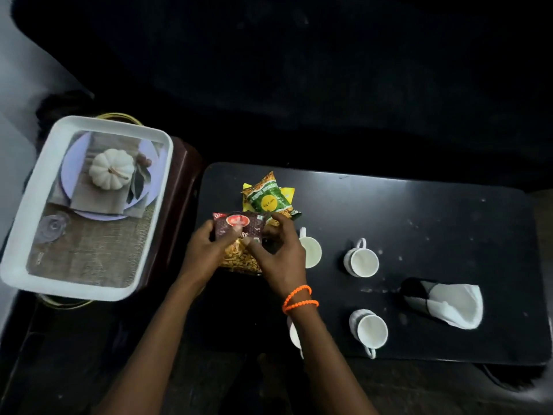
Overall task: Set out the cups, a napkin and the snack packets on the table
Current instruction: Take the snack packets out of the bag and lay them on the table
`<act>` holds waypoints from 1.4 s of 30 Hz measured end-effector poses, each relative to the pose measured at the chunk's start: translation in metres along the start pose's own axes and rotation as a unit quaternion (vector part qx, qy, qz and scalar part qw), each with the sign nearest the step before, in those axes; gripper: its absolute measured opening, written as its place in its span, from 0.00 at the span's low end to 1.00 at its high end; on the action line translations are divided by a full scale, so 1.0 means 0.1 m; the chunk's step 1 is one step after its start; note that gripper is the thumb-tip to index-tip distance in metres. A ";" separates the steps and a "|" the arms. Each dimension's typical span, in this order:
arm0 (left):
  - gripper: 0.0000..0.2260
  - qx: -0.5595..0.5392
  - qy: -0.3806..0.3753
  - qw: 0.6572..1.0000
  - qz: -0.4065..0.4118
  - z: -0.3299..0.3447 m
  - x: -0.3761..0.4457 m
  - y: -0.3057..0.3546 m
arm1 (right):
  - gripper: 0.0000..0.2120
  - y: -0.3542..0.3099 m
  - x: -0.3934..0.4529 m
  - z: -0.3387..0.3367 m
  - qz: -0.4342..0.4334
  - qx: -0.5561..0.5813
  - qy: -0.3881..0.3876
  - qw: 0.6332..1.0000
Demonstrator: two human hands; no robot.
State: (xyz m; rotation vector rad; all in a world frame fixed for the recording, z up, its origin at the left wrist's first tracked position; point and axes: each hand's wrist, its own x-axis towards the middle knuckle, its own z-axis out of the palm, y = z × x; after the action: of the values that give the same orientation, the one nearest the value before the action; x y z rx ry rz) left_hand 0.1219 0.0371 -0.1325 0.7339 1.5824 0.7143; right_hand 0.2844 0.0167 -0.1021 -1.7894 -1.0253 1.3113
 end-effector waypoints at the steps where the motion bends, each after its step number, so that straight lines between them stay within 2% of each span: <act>1: 0.19 -0.025 -0.005 1.000 0.008 0.07 -0.06 0.12 | 0.36 -0.05 0.01 -0.14 -0.008 0.017 -0.021 1.000; 3: 0.23 -0.037 -0.019 0.999 0.033 0.33 -0.09 0.38 | 0.37 -0.15 0.04 -0.42 -0.020 0.078 -0.048 0.996; 6: 0.19 -0.002 -0.058 0.996 0.067 0.90 0.05 0.73 | 0.35 -0.20 0.24 -0.83 -0.037 0.096 0.030 0.994; 9: 0.17 0.091 -0.090 0.988 0.081 1.45 0.30 0.89 | 0.31 -0.09 0.60 -1.23 0.006 0.048 0.085 0.995; 13: 0.24 0.259 -0.112 0.956 0.075 1.93 0.66 0.84 | 0.27 0.21 1.13 -1.52 0.065 -0.062 0.080 0.993; 15: 0.26 0.358 -0.091 0.924 0.102 2.04 0.77 0.80 | 0.31 0.32 1.31 -1.54 0.095 -0.180 0.054 0.978; 17: 0.28 0.426 -0.066 0.890 0.151 2.09 0.84 0.77 | 0.36 0.39 1.40 -1.53 0.087 -0.264 0.054 0.959; 20: 0.29 0.477 -0.079 0.850 0.211 2.13 0.90 0.70 | 0.35 0.45 1.41 -1.48 0.036 -0.267 0.069 0.961; 23: 0.27 0.485 -0.105 0.840 0.218 2.15 0.92 0.63 | 0.31 0.47 1.39 -1.43 0.027 -0.273 0.062 0.960; 29: 0.26 0.545 -0.058 0.807 0.219 2.17 0.87 0.52 | 0.30 0.42 1.39 -1.39 0.050 -0.279 0.059 0.957; 35: 0.26 0.568 -0.049 0.794 0.209 2.18 0.82 0.55 | 0.31 0.41 1.39 -1.37 0.053 -0.282 0.060 0.956; 38: 0.25 0.551 -0.063 0.798 0.234 2.14 0.76 0.65 | 0.32 0.37 1.39 -1.39 0.052 -0.351 0.064 0.933; 40: 0.22 0.473 -0.039 0.840 0.264 2.00 0.68 0.74 | 0.30 0.28 1.34 -1.33 0.017 -0.352 0.104 0.930; 42: 0.16 0.343 0.040 0.897 0.274 1.75 0.58 0.79 | 0.26 0.14 1.28 -1.18 -0.027 -0.278 0.118 0.953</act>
State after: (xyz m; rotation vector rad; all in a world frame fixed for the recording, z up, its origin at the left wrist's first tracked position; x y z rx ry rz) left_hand 0.2944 0.1399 -0.1265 1.7408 1.7228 0.5702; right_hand 0.4237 0.1153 -0.1383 -2.2421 -1.3844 0.7867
